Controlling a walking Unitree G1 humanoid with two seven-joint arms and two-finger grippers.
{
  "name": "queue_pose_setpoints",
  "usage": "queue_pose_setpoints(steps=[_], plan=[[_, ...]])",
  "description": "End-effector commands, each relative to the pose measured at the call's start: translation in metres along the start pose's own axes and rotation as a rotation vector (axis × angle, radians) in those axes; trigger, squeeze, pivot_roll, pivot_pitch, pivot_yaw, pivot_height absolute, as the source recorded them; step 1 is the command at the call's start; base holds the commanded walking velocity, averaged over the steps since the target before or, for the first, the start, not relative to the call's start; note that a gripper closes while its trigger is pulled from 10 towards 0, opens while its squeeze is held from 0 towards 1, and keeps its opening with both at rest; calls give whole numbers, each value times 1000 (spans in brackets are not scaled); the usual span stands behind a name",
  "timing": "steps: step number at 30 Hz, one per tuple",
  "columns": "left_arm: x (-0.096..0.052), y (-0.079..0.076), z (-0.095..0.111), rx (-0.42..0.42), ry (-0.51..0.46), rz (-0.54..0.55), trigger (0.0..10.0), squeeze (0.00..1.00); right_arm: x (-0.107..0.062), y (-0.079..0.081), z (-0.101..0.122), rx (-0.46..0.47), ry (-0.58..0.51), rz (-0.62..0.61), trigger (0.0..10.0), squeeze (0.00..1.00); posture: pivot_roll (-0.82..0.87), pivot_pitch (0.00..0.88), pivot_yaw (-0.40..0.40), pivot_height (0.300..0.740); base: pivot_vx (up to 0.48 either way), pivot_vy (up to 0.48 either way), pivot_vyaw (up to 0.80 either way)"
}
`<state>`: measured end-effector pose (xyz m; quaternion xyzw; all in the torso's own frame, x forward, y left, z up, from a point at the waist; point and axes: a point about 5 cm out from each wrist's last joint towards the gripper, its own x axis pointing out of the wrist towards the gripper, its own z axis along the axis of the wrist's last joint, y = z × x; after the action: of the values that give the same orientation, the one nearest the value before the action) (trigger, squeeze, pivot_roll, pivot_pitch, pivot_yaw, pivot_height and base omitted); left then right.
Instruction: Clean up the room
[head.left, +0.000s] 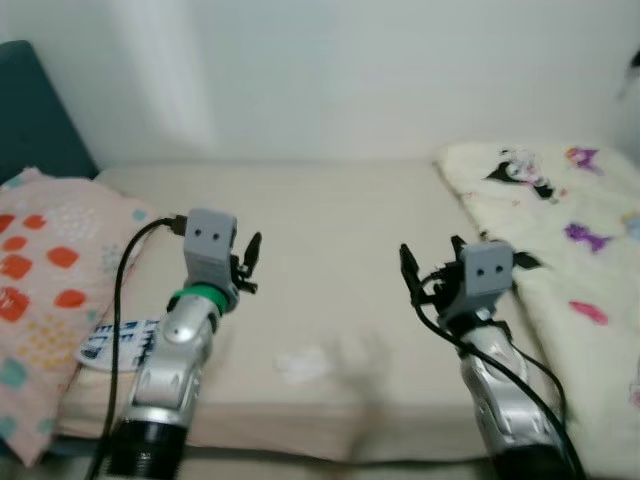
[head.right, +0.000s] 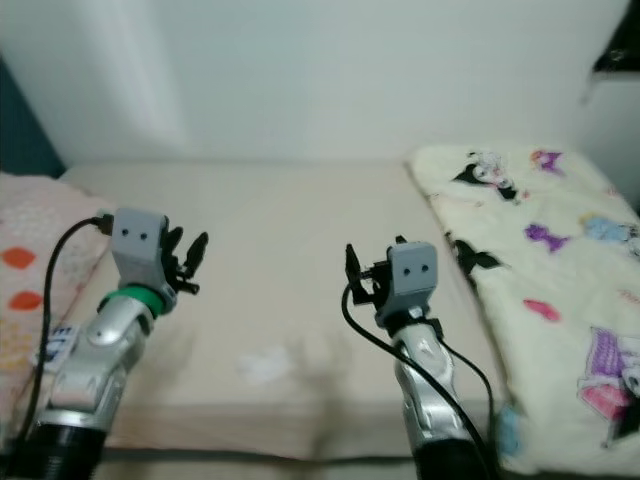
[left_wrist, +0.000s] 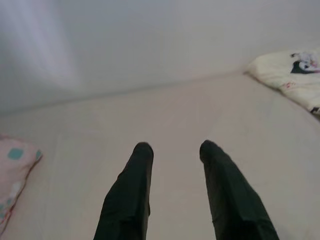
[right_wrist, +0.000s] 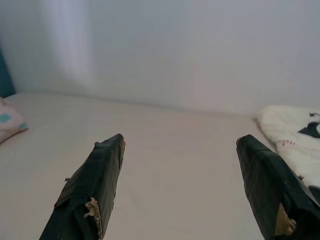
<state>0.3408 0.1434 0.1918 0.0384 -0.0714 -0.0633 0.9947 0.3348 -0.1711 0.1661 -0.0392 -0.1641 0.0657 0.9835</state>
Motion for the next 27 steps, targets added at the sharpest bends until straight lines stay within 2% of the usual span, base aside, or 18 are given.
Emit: queue_pose_setpoints(steps=[1, 6, 9, 15, 19, 27], plan=[[0, 2, -1, 2, 9, 4, 10000, 0, -2, -1, -2, 7, 7, -7, 10000, 0, -131, 64, 85, 740, 0, 431, 0], [0, 1, 0, 21, -7, 3, 10000, 0, -2, -1, -2, 5, 7, -8, 10000, 0, -131, 67, 86, 740, 0, 245, 0], [-1, 1, 1, 32, -15, 2, 10000, 0, -2, -1, -2, 5, 7, -9, 10000, 0, -131, 67, 86, 740, 0, -364, 0], [-1, -2, 2, 43, -24, -9, 10000, 0, -2, -2, -2, 5, 8, -11, 10000, 0, -131, 69, 88, 740, 0, 0, 0], [-1, -3, 1, 35, -18, -16, 10000, 0, -3, -2, -2, 4, 9, -12, 10000, 0, -131, 69, 88, 740, 0, -382, 0], [-1, -3, 1, 23, -16, -16, 10000, 0, -3, -2, -3, 4, 12, -11, 10000, 0, -130, 70, 87, 740, 0, 0, 0]])
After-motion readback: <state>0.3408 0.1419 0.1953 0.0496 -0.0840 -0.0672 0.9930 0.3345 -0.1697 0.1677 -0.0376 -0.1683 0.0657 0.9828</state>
